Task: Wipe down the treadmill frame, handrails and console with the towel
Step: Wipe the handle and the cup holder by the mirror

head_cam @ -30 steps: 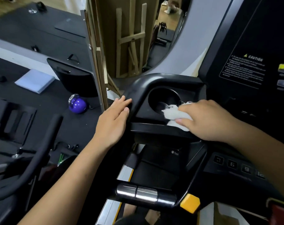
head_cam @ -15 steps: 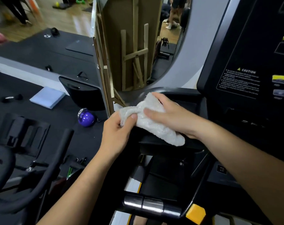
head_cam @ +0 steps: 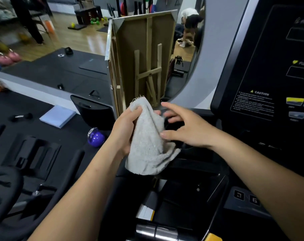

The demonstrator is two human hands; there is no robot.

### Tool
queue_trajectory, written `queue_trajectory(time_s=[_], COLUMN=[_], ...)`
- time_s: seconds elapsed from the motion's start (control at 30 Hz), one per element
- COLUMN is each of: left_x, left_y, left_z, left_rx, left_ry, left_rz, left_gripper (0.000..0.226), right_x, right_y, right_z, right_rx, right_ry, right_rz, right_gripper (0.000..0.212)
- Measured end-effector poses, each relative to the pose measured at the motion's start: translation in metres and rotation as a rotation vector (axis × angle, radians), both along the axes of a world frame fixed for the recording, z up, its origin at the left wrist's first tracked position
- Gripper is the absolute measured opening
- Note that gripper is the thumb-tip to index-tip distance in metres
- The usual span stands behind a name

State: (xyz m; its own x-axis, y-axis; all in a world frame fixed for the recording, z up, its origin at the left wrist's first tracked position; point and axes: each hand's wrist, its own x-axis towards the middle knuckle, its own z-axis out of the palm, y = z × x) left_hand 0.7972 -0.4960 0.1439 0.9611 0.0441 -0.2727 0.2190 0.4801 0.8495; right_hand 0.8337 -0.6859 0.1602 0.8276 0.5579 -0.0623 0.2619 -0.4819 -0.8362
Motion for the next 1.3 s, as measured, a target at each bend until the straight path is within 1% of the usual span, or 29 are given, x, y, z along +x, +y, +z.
queue_trajectory(time_s=[0.03,0.1,0.13,0.17,0.23,0.3,0.4,0.47,0.5,0.57,0.63,0.67,0.7,0.77,0.8,0.83,0.87,0.9,0.93,0.97,1.0,1.03,1.07,1.1,1.13,1.17,1.2,1.27,1.3], left_x=[0.001,0.005,0.007,0.009,0.011,0.011,0.014,0.019,0.022,0.028,0.028,0.026,0.023,0.009,0.0,-0.008,-0.015,-0.018,-0.02,-0.02,-0.018,-0.017,-0.014,-0.011,-0.009,-0.01,-0.012,-0.017,-0.02], left_y=[-0.001,0.0,0.004,0.009,0.023,0.032,0.039,0.045,0.048,0.054,0.055,0.056,0.058,0.06,0.06,0.058,0.055,0.051,0.047,0.043,0.04,0.036,0.032,0.028,0.022,0.017,0.012,0.009,0.009], left_z=[0.003,0.003,0.002,0.001,-0.005,-0.006,-0.002,0.009,0.015,0.027,0.032,0.029,0.022,-0.002,-0.016,-0.03,-0.042,-0.051,-0.057,-0.06,-0.059,-0.059,-0.062,-0.066,-0.071,-0.076,-0.079,-0.082,-0.081], left_rx=[-0.04,-0.036,0.013,0.072,0.186,0.31,0.452,0.553,0.565,0.569,0.587,0.627,0.682,0.794,0.836,0.87,0.904,0.946,1.008,1.092,1.171,1.237,1.279,1.312,1.359,1.409,1.445,1.44,1.431], left_ry=[-0.015,-0.04,-0.044,-0.048,-0.069,-0.107,-0.192,-0.266,-0.317,-0.447,-0.53,-0.536,-0.523,-0.422,-0.351,-0.285,-0.23,-0.194,-0.184,-0.205,-0.265,-0.347,-0.41,-0.434,-0.429,-0.405,-0.384,-0.369,-0.362], left_rz=[-0.035,-0.022,0.031,0.096,0.19,0.183,0.18,0.256,0.286,0.295,0.266,0.238,0.186,0.015,-0.077,-0.14,-0.148,-0.096,0.002,0.102,0.143,0.109,0.013,-0.121,-0.247,-0.343,-0.402,-0.419,-0.404], left_gripper=[0.031,0.03,0.028,0.025,0.02,0.015,0.01,0.004,0.004,0.011,0.019,0.023,0.024,0.013,0.017,0.027,0.031,0.027,0.02,0.013,0.007,0.01,0.022,0.035,0.044,0.048,0.049,0.05,0.05], right_x=[0.002,0.007,0.008,0.009,0.014,0.02,0.026,0.029,0.031,0.031,0.027,0.024,0.019,0.006,-0.003,-0.013,-0.023,-0.033,-0.04,-0.046,-0.048,-0.048,-0.047,-0.045,-0.045,-0.044,-0.044,-0.042,-0.038], right_y=[0.004,0.006,0.005,0.001,-0.007,-0.013,-0.012,-0.01,-0.01,-0.012,-0.017,-0.02,-0.023,-0.03,-0.033,-0.036,-0.037,-0.038,-0.037,-0.035,-0.032,-0.028,-0.023,-0.018,-0.011,-0.007,-0.006,-0.011,-0.016], right_z=[-0.001,-0.005,-0.004,-0.003,0.003,0.014,0.029,0.037,0.042,0.056,0.064,0.061,0.053,0.025,0.008,-0.008,-0.022,-0.031,-0.037,-0.038,-0.036,-0.032,-0.028,-0.025,-0.022,-0.021,-0.022,-0.02,-0.019], right_rx=[-0.019,-0.131,-0.197,-0.242,-0.254,-0.217,-0.14,-0.086,-0.061,-0.028,-0.053,-0.096,-0.163,-0.342,-0.42,-0.482,-0.531,-0.575,-0.601,-0.612,-0.626,-0.647,-0.676,-0.705,-0.726,-0.743,-0.743,-0.693,-0.646], right_ry=[0.018,0.024,-0.013,-0.039,-0.058,-0.089,-0.174,-0.306,-0.402,-0.615,-0.741,-0.749,-0.728,-0.589,-0.478,-0.363,-0.276,-0.226,-0.212,-0.22,-0.213,-0.19,-0.155,-0.119,-0.083,-0.047,-0.002,0.066,0.038], right_rz=[0.029,0.074,0.076,0.071,0.01,-0.085,-0.162,-0.239,-0.294,-0.37,-0.342,-0.29,-0.213,-0.026,0.056,0.114,0.146,0.156,0.152,0.147,0.148,0.154,0.169,0.195,0.213,0.223,0.226,0.213,0.169], right_gripper=[0.067,0.031,0.023,0.02,0.02,0.025,0.026,0.025,0.024,0.021,0.017,0.015,0.013,0.021,0.024,0.024,0.026,0.03,0.033,0.035,0.04,0.049,0.056,0.059,0.06,0.061,0.061,0.064,0.062])
